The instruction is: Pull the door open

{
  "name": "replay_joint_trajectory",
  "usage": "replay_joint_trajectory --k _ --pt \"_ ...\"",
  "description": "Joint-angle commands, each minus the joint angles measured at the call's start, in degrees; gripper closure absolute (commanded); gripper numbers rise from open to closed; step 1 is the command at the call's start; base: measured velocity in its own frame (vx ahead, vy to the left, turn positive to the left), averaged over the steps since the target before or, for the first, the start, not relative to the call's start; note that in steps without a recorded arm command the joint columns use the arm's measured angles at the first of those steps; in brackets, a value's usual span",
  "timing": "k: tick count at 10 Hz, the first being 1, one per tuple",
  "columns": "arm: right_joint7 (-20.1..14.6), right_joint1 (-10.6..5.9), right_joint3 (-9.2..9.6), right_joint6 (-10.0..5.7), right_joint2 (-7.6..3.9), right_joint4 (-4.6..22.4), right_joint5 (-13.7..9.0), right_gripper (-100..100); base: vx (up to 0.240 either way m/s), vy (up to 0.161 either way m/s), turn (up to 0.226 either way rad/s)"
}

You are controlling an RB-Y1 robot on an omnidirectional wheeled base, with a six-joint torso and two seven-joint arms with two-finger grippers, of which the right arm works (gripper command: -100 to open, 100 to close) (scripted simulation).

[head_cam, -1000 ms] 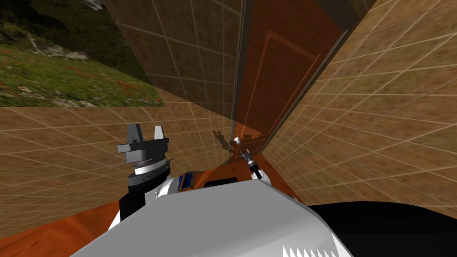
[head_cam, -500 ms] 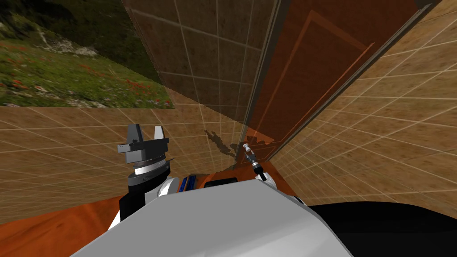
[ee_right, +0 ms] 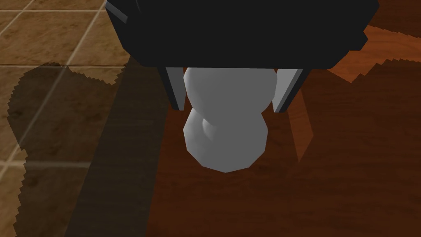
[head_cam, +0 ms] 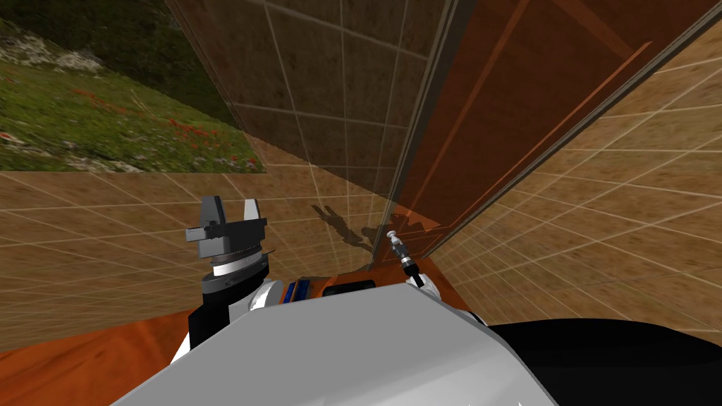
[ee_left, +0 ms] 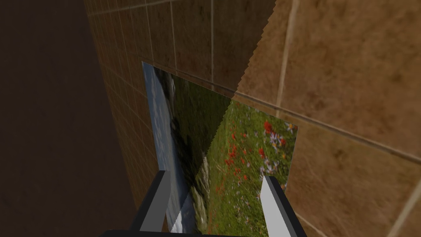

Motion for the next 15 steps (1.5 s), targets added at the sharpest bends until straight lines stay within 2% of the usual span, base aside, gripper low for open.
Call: replay_joint_trajectory --k 1,4,15 --pt "-0.01 0.05 0.09 -0.1 0.13 0.05 0.04 100 -0.015 -0.003 0.01" --pt "-0.01 0.05 0.09 -0.1 0.13 0.05 0.04 100 -0.003 0.0 0.0" --pt "-16.07 -0.34 2.18 0.73 -0.11 0.06 -4.59 100 -0.03 -0.017 0.041"
